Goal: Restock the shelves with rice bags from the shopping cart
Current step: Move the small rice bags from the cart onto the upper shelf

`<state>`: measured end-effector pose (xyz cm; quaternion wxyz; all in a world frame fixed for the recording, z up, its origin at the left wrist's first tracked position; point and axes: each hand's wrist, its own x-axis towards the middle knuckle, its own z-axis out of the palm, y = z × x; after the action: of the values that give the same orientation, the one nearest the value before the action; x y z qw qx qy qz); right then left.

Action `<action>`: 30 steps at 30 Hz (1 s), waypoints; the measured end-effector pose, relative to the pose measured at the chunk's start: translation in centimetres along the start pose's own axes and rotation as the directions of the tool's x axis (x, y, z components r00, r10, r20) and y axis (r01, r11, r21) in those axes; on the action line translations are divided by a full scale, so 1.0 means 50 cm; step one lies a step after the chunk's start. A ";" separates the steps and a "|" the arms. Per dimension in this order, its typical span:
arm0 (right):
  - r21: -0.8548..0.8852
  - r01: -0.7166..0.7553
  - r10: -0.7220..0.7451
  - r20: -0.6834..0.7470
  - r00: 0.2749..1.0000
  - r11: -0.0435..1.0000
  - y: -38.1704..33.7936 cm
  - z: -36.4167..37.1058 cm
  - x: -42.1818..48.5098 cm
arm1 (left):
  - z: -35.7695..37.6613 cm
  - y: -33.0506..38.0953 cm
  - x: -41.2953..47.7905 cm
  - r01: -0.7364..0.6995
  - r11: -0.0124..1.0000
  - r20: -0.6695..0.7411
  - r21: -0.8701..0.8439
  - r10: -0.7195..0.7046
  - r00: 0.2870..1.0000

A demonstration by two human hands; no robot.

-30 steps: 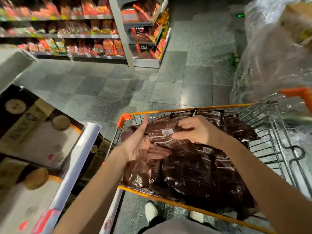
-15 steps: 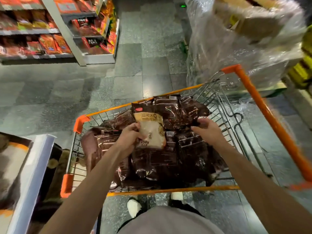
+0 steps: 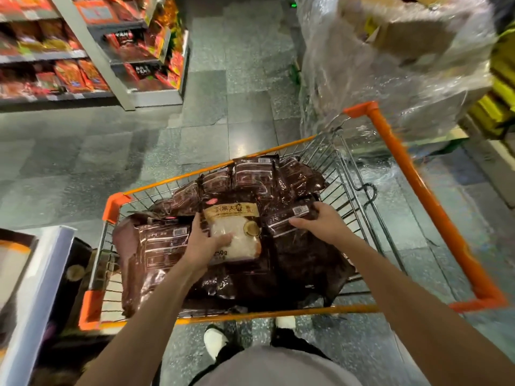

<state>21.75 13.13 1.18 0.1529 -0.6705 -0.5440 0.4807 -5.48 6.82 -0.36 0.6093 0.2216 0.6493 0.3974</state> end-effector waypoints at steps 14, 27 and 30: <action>-0.123 0.563 -0.481 0.393 0.784 0.817 -0.078 0.046 -0.044 | 0.010 0.036 -0.005 0.199 0.929 0.232 -0.311 -0.129 0.964; 0.033 0.207 -0.209 0.106 0.972 0.978 -0.072 0.061 0.074 | 0.031 -0.010 -0.007 -0.018 0.998 -0.124 -0.066 0.010 0.992; -0.052 0.236 -0.234 0.047 0.971 0.970 -0.096 0.069 0.117 | 0.022 -0.018 -0.011 -0.075 0.991 -0.201 -0.108 0.053 0.978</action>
<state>15.84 18.88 0.18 0.1786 -0.5956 -0.6360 0.4570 -4.13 6.15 -0.69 0.5403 0.1664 0.6754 0.4736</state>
